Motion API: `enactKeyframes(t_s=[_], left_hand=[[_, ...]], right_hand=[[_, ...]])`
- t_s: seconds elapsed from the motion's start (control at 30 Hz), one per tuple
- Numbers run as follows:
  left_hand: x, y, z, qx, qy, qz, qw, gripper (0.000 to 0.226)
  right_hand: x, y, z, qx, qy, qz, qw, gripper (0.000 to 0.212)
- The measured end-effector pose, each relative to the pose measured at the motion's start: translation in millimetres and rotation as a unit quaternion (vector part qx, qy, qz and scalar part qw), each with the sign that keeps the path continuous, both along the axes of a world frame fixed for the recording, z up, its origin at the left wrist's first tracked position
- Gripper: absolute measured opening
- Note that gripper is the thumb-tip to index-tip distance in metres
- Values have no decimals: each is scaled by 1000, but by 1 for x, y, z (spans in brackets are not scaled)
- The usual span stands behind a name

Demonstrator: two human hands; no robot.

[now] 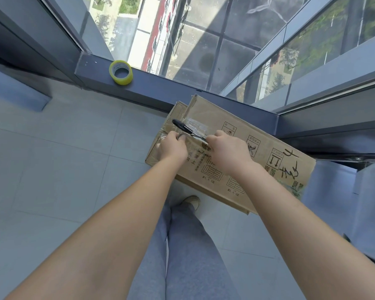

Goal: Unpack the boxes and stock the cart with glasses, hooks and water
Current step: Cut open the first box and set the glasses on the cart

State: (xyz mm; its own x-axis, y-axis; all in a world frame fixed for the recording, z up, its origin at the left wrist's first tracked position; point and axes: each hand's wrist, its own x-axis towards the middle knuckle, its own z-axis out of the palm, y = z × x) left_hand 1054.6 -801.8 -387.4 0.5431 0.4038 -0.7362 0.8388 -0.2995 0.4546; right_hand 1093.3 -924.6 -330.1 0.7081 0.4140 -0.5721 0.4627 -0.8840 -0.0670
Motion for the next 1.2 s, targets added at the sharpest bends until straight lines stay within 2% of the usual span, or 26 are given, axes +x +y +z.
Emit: enactKeyframes(t_s=[0.1, 0.2, 0.33, 0.4, 0.5, 0.63, 0.8, 0.9, 1.03, 1.2], left_hand=[[0, -3, 4, 10, 1, 1, 1000, 33], [-5, -12, 9, 55, -3, -25, 998, 40], [-24, -28, 11, 119, -62, -125, 983, 69], [-32, -34, 9, 167, -62, -202, 963, 80], [-33, -44, 11, 222, -55, -317, 920, 81], [-35, -70, 15, 202, -16, -421, 884, 78], [-47, -102, 14, 186, 29, -395, 899, 80], [-50, -123, 14, 198, 32, -375, 905, 81], [-56, -162, 13, 205, 28, -400, 893, 83], [-61, -203, 14, 191, 32, -420, 887, 83]], right_hand=[[-5, -29, -3, -23, -1, -9, 1000, 16], [-14, -45, -7, -4, -23, -17, 1000, 15], [-16, -46, -15, 18, -41, -34, 998, 19], [-14, -49, -16, 26, -34, -36, 998, 23], [-14, -55, -15, 31, -33, -36, 998, 25], [-18, -65, -17, 37, -43, -18, 998, 24], [-26, -111, -18, -9, -26, -11, 1000, 30], [-34, -138, -12, 1, -31, -29, 999, 27], [-34, -146, -11, 17, -23, -9, 1000, 26], [-36, -195, -8, -24, -4, -14, 1000, 27]])
